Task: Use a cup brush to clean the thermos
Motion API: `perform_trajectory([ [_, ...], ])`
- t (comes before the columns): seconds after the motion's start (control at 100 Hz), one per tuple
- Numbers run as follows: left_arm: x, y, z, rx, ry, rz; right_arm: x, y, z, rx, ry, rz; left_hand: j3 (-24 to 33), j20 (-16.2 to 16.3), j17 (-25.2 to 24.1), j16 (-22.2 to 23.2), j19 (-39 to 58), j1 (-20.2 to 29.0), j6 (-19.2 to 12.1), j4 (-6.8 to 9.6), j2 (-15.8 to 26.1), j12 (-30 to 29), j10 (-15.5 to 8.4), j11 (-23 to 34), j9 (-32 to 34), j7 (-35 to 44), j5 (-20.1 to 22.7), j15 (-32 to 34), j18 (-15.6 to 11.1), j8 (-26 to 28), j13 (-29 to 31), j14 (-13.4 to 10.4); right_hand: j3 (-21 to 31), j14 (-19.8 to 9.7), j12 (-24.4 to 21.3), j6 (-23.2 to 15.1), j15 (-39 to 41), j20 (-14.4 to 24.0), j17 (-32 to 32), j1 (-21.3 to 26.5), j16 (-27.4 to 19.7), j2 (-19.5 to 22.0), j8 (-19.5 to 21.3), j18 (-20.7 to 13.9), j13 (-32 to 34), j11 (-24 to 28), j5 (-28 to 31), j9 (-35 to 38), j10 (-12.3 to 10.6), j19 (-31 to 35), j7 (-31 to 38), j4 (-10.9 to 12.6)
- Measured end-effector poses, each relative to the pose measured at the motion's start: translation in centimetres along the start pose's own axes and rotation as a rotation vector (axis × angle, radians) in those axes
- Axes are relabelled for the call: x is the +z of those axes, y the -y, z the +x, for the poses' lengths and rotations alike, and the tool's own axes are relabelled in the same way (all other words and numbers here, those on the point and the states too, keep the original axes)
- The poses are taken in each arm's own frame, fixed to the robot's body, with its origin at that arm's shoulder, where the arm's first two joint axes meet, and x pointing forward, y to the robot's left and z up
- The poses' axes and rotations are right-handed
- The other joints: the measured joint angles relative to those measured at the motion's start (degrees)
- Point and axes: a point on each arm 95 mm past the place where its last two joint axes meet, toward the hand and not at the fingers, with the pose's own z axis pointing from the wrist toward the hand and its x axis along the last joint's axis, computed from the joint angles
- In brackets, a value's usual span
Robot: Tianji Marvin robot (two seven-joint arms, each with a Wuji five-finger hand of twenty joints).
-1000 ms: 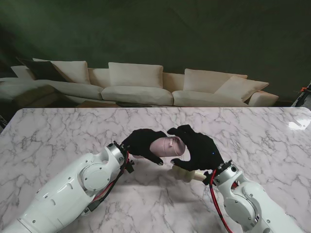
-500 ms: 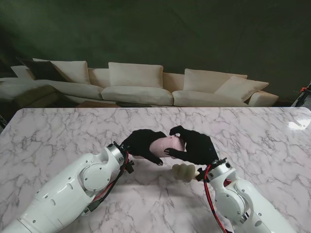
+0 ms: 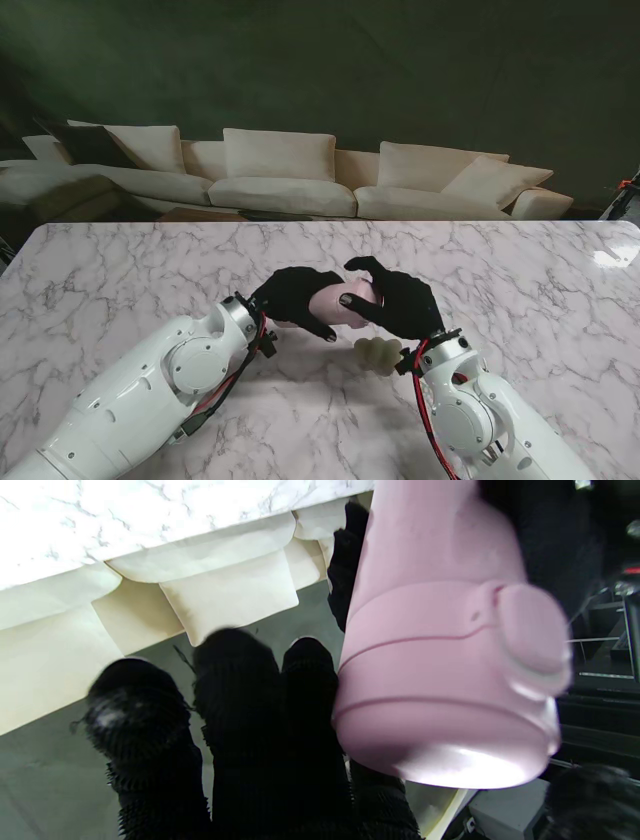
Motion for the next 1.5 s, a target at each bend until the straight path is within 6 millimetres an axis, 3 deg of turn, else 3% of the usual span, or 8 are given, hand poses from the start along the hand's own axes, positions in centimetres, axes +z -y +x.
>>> perform_trajectory([
  [0.3,0.1,0.0,0.1,0.001,-0.002,0.007,-1.8,-1.2,-0.4,-0.135,0.018,0.017,0.0,0.0,0.0,0.0,0.0,0.0,0.0,0.00,0.0,0.0,0.0,0.0,0.0,0.0,0.0,0.0,0.0,0.0,0.0,0.0,9.6,0.3,-8.6,-9.2,-16.1,5.0,-6.8,-10.1,-1.3,-0.7,4.4,-2.4,-15.8,-15.9,-7.8,-30.0,-5.4,0.4,-39.3,0.1],
  [0.45,0.1,0.1,0.1,0.003,-0.002,0.010,-2.8,-2.0,-1.0,-0.229,0.015,-0.027,0.0,0.0,0.0,0.0,0.0,0.0,0.0,0.00,0.0,0.0,0.0,0.0,0.0,0.0,0.0,0.0,0.0,0.0,0.0,0.0,11.0,0.3,-17.5,-9.3,-29.1,5.5,-12.0,-9.8,-6.0,-3.2,2.6,-2.3,-24.6,-24.0,-7.8,-42.9,-4.6,-3.7,-43.7,0.1],
  [0.59,0.1,0.1,0.1,0.004,-0.003,0.011,-3.6,-2.8,-1.5,-0.141,-0.066,-0.007,0.0,0.0,0.0,0.0,0.0,0.0,0.0,0.00,0.0,0.0,0.0,0.0,0.0,0.0,0.0,0.0,0.0,0.0,0.0,0.0,13.1,0.3,-25.0,-9.3,-44.1,5.3,-26.2,7.8,-13.9,-11.1,-3.4,-1.4,-37.1,-38.6,-7.8,-48.2,-3.9,-18.7,-43.8,2.5],
  [0.69,0.1,0.1,0.0,0.004,-0.003,0.011,-4.1,-3.2,-1.3,-0.089,-0.224,0.056,0.0,0.0,0.0,0.0,0.0,0.0,0.0,0.00,0.0,0.0,0.0,0.0,0.0,0.0,0.0,0.0,0.0,0.0,0.0,0.0,22.3,-1.9,-26.6,-10.8,-47.3,5.2,-30.5,20.3,-15.7,-20.3,-3.6,-1.6,-40.3,-43.5,-7.8,-48.4,-4.2,-23.7,-43.8,10.5],
  [0.81,0.1,0.1,0.0,0.005,-0.003,0.011,-4.2,-3.0,-1.7,-0.154,-0.249,0.087,0.0,0.0,0.0,0.0,0.0,0.0,0.0,0.00,0.0,0.0,0.0,0.0,0.0,0.0,0.0,0.0,0.0,0.0,0.0,0.0,46.8,-3.1,-26.7,-14.4,-47.5,5.8,-31.4,24.4,-15.9,-28.6,6.6,-2.3,-40.4,-44.2,-7.8,-48.4,-4.1,-25.9,-43.7,14.9],
  [0.94,0.1,0.1,0.0,0.005,-0.003,0.011,-3.9,-3.0,-2.2,-0.226,-0.247,0.088,0.0,0.0,0.0,0.0,0.0,0.0,0.0,0.00,0.0,0.0,0.0,0.0,0.0,0.0,0.0,0.0,0.0,0.0,0.0,0.0,54.7,-4.1,-26.7,-18.2,-47.5,6.1,-31.4,30.5,-15.9,-30.4,11.8,-3.6,-40.4,-44.2,-7.8,-48.4,-4.1,-26.1,-42.3,14.9],
  [1.25,0.1,0.1,0.1,0.003,-0.009,0.008,-2.4,-2.7,-3.0,-0.267,-0.250,0.076,0.0,0.0,0.0,0.0,0.0,0.0,0.0,0.00,0.0,0.0,0.0,0.0,0.0,0.0,0.0,0.1,0.0,-0.1,0.0,0.0,37.1,-4.8,-25.8,-16.4,-42.9,7.7,-31.1,24.8,-13.7,-30.3,15.9,-5.1,-39.4,-41.8,-8.8,-48.4,-4.3,-26.0,-24.9,6.4],
  [1.5,0.0,0.0,-0.1,0.003,-0.004,0.005,-1.7,-2.2,-3.1,-0.247,-0.260,0.010,0.0,0.1,0.0,0.1,0.1,0.0,0.0,0.00,0.0,0.0,0.0,0.0,0.0,0.0,0.0,0.3,0.0,-0.2,0.0,0.0,31.1,-8.1,-18.7,-11.5,-31.7,8.9,-23.0,22.1,-7.7,-30.5,19.5,-6.6,-26.6,-24.7,-6.1,-39.5,-11.1,-19.3,-8.3,3.2],
])
